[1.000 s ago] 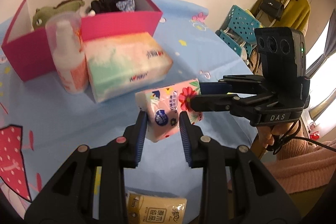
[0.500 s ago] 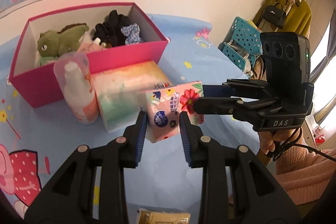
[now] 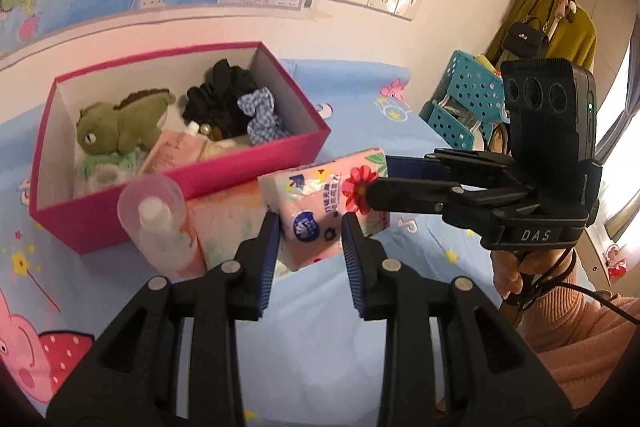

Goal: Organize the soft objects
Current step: 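Carry the floral tissue pack into the pink box and open the right gripper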

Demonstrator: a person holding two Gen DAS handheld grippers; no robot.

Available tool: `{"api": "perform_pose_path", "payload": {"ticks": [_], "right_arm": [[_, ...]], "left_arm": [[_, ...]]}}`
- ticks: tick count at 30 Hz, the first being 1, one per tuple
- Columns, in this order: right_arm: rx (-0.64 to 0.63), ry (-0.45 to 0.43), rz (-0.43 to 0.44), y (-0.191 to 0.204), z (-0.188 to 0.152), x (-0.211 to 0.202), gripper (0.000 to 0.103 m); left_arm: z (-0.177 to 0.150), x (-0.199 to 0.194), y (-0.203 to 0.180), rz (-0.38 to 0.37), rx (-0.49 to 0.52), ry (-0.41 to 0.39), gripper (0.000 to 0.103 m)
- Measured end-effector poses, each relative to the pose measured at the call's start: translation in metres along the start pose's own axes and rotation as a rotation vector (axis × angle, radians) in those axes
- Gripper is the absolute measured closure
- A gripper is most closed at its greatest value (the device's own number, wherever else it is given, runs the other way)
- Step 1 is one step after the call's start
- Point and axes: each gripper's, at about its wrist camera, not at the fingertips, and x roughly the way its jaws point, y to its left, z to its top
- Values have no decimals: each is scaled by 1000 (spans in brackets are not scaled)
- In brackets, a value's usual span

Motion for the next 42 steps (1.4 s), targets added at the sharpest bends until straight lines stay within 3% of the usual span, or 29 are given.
{"api": "perform_pose_path", "payload": {"ticks": [17, 24, 33, 37, 40, 42], "right_arm": [[-15, -40, -45, -20, 53, 21, 71], [12, -28, -64, -34, 63, 38, 71], [51, 9, -89, -48, 65, 60, 71], [52, 30, -136, -50, 64, 69, 69], [43, 12, -167, -46, 63, 66, 57], [29, 5, -179, -43, 63, 64, 56]], "left_arm": [[57, 20, 27, 36, -46, -11, 70], [68, 38, 47, 1, -122, 45, 70], [80, 54, 58, 44, -154, 74, 70], [79, 61, 65, 71, -186, 93, 70], [80, 57, 69, 88, -205, 73, 70], [80, 52, 70, 96, -205, 62, 70]]}}
